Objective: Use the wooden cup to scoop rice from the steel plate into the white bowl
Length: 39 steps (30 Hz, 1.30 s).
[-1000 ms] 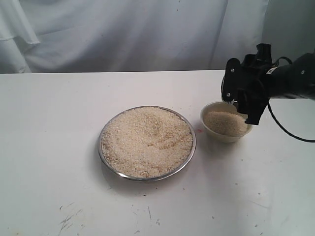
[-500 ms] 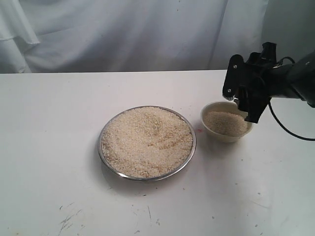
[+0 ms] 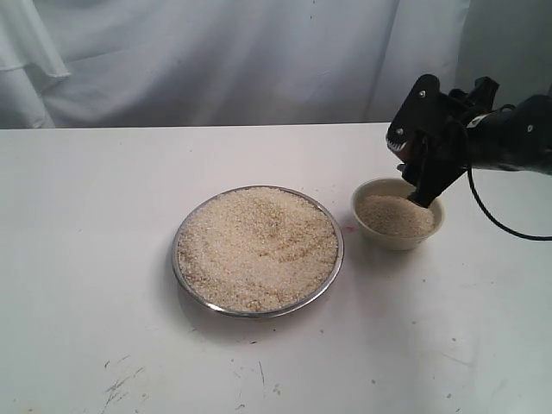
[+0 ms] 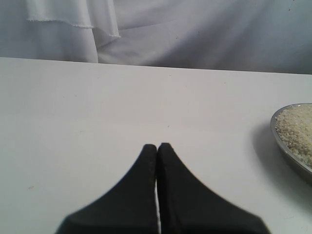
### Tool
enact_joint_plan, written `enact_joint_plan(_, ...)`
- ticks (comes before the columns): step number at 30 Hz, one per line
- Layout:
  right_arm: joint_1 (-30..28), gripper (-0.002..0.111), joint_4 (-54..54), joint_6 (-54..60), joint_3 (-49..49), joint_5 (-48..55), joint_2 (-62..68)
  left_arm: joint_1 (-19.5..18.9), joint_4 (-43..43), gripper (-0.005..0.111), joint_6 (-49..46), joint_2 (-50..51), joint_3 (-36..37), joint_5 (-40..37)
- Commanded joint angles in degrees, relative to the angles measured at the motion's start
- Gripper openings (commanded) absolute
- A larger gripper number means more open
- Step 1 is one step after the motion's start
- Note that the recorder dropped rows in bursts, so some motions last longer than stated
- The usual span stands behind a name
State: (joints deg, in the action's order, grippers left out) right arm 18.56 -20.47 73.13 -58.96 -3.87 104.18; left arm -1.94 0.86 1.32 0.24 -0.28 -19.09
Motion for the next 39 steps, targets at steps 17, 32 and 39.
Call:
enact_joint_plan(17, -0.8, 0.000, 21.7, -13.4, 0.3, 1.6, -0.3, 0.2, -0.1, 0.000, 0.0, -0.2, 0.3, 0.8)
enact_joint_plan(32, -0.9, 0.000, 55.0, -35.1, 0.3, 5.8, -0.1, 0.2, -0.1, 0.000, 0.0, -0.2, 0.3, 0.8)
enact_joint_plan(39, -0.9, 0.000, 68.0, -45.3, 0.3, 8.3, -0.1, 0.2, -0.1, 0.000, 0.0, -0.2, 0.3, 0.8)
